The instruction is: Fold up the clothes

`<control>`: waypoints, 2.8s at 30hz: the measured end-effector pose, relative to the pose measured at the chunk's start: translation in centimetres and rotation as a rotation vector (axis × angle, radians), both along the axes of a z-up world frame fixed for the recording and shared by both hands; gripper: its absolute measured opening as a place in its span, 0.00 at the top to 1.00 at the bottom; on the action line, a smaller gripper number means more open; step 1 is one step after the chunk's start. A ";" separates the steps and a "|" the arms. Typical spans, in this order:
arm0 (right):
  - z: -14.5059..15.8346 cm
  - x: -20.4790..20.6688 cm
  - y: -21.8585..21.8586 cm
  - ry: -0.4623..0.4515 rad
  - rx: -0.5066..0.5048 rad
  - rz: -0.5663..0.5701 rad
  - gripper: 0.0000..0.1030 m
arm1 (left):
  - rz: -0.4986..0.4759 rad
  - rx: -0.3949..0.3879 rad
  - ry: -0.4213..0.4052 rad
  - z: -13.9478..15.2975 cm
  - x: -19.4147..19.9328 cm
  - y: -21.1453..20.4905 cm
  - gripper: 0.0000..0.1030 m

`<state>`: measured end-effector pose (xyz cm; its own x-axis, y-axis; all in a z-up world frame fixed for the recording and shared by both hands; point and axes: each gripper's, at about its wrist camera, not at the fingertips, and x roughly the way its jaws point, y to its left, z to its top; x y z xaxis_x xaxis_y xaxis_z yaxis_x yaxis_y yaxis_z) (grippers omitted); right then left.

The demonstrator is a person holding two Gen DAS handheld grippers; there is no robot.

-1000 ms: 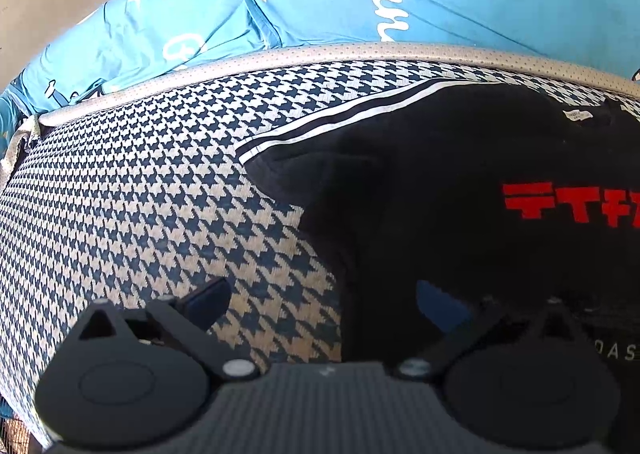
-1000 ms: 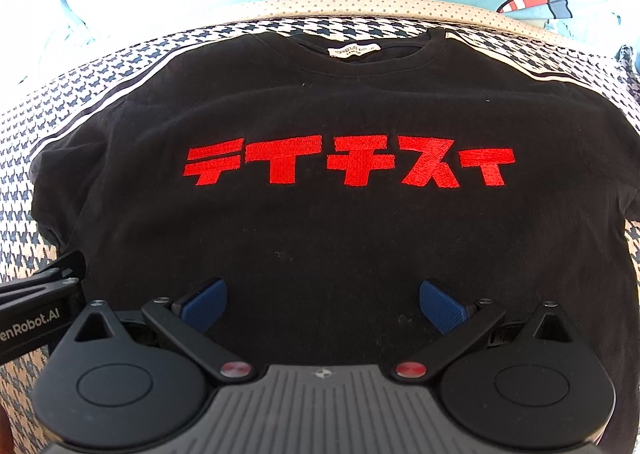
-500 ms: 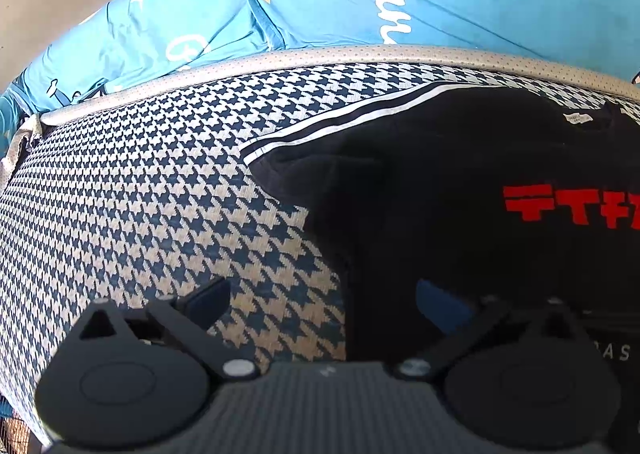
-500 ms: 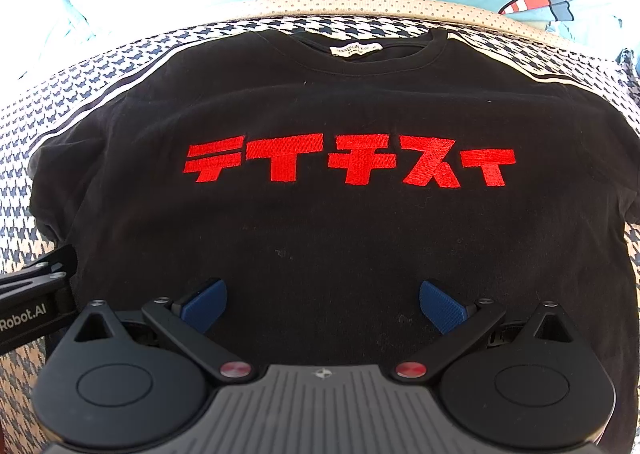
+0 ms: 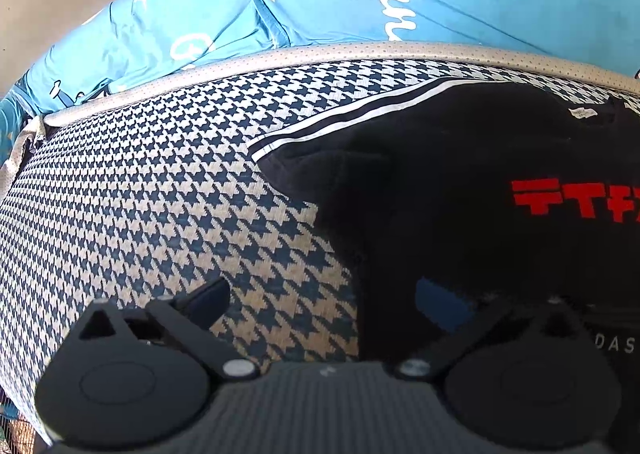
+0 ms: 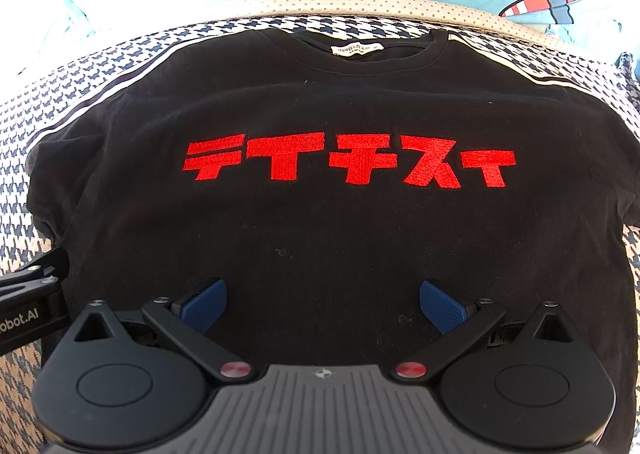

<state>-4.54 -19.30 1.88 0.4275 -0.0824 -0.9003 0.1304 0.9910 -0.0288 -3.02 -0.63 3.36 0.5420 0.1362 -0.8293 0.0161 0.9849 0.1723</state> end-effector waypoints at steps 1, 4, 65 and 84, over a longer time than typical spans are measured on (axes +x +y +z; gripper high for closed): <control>0.0 0.0 0.0 0.000 -0.002 0.001 0.00 | 0.000 0.000 -0.001 0.0 0.0 0.1 0.00; -0.1 0.0 0.0 -0.003 -0.005 0.001 0.00 | 0.000 -0.001 -0.001 0.0 0.0 0.1 0.00; 3.5 -1.3 0.5 -0.274 -0.100 -0.081 0.00 | 0.009 -0.009 0.068 -1.6 0.5 0.2 0.00; 4.2 -1.7 0.1 -0.328 -0.111 -0.124 0.00 | 0.007 -0.006 0.066 -1.6 0.4 0.1 0.00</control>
